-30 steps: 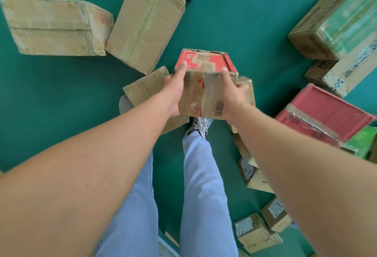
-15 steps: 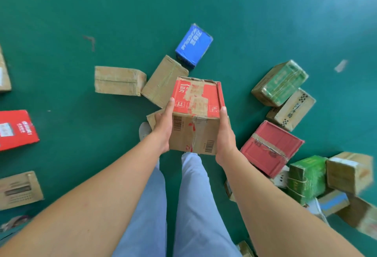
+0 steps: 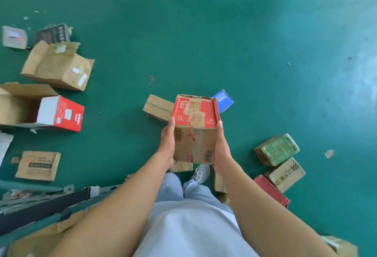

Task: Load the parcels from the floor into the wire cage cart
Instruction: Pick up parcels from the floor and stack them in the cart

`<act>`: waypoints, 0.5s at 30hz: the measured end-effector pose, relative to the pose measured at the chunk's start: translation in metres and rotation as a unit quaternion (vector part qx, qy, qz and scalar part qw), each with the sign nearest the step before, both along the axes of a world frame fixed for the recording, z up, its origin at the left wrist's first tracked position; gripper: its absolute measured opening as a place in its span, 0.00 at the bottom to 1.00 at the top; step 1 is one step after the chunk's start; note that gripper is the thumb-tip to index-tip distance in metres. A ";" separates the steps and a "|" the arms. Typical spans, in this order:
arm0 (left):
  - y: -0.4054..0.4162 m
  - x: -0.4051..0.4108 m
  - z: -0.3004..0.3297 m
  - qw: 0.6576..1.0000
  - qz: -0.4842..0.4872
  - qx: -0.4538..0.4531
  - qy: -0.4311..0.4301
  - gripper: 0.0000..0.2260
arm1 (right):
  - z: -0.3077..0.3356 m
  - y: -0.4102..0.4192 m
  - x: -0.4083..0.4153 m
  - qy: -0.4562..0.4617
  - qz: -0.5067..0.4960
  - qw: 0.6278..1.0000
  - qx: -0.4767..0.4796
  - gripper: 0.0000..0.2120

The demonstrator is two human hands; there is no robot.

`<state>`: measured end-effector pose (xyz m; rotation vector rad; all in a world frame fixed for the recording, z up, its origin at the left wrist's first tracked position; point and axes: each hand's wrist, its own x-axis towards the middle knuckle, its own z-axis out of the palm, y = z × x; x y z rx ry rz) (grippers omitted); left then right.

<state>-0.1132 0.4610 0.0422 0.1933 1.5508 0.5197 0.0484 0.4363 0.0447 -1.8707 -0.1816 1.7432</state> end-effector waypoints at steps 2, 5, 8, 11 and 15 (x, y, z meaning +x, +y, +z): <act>-0.017 -0.013 0.017 0.999 0.052 0.015 -0.006 0.39 | 0.018 0.001 -0.018 0.005 0.020 1.000 0.014 0.42; -0.047 -0.035 0.020 0.989 0.144 0.003 -0.021 0.41 | 0.035 -0.002 -0.046 -0.022 0.046 0.998 0.045 0.36; -0.078 -0.058 0.031 0.975 0.221 -0.014 -0.033 0.37 | 0.040 -0.016 -0.077 -0.056 0.060 0.996 0.045 0.34; -0.115 -0.086 0.031 0.963 0.263 -0.034 -0.039 0.39 | 0.035 -0.042 -0.107 -0.064 0.089 0.993 0.034 0.34; -0.174 -0.123 0.013 0.953 0.294 -0.062 -0.042 0.43 | 0.035 -0.092 -0.142 -0.063 0.142 0.987 0.029 0.32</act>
